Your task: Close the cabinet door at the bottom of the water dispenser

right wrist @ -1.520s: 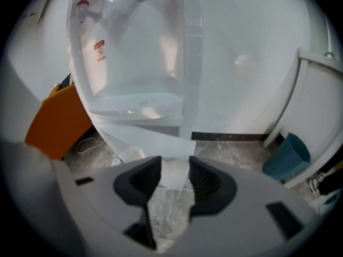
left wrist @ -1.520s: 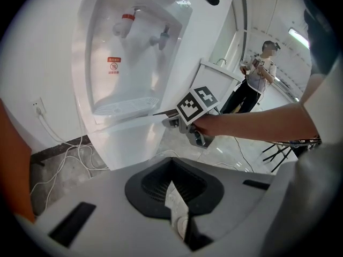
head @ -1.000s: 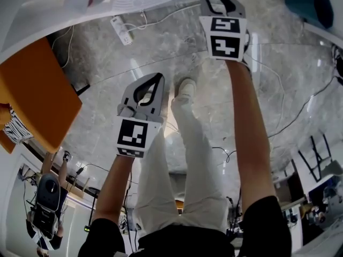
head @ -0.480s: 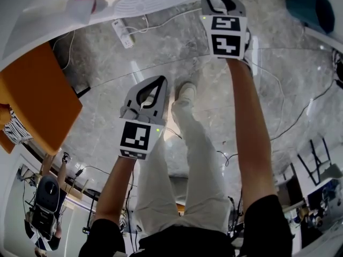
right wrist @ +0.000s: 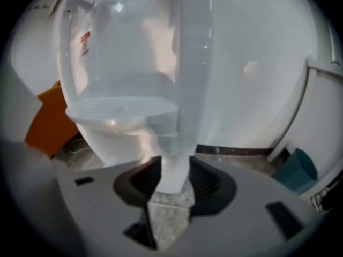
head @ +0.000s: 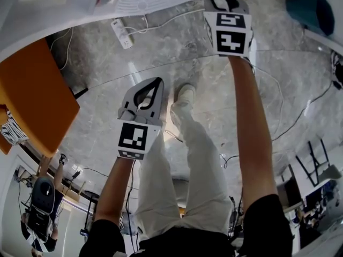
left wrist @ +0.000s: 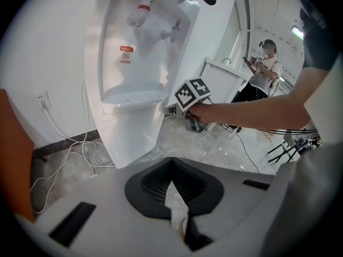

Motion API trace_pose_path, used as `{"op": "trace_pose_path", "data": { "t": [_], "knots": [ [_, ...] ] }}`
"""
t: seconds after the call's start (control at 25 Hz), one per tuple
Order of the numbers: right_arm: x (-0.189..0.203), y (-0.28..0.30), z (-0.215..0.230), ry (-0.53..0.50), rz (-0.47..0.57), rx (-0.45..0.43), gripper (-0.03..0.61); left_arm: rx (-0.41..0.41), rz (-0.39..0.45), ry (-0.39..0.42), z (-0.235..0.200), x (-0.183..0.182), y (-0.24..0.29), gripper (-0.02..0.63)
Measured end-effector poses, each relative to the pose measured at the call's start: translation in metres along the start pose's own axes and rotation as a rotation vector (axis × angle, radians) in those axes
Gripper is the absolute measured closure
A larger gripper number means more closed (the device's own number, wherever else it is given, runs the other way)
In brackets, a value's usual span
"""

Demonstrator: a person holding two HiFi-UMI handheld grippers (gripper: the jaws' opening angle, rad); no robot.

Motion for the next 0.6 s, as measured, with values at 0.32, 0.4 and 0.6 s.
{"op": "trace_pose_path", "data": {
  "t": [0.32,0.4,0.6],
  "knots": [
    [0.004,-0.027,-0.013,-0.005,-0.032,0.002,0.413,0.022,0.019,0.040,0.002,-0.012,-0.014,0.603],
    [0.003,-0.038,-0.015,-0.003,-0.039,0.007,0.428,0.028,0.030,0.047,0.005,-0.018,-0.020,0.603],
    [-0.004,-0.077,-0.027,0.003,-0.037,0.010,0.474,0.044,0.046,0.082,0.012,-0.029,-0.040,0.603]
  ]
}}
Point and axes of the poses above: the fingertips, and each gripper's own axes: y forward along the fingers, z to its right, x out of its underside, the point moved 8 cm from there along -y, backward along the fingers, and after that the axes turned 1 degree about y, right-handed, at the moved point
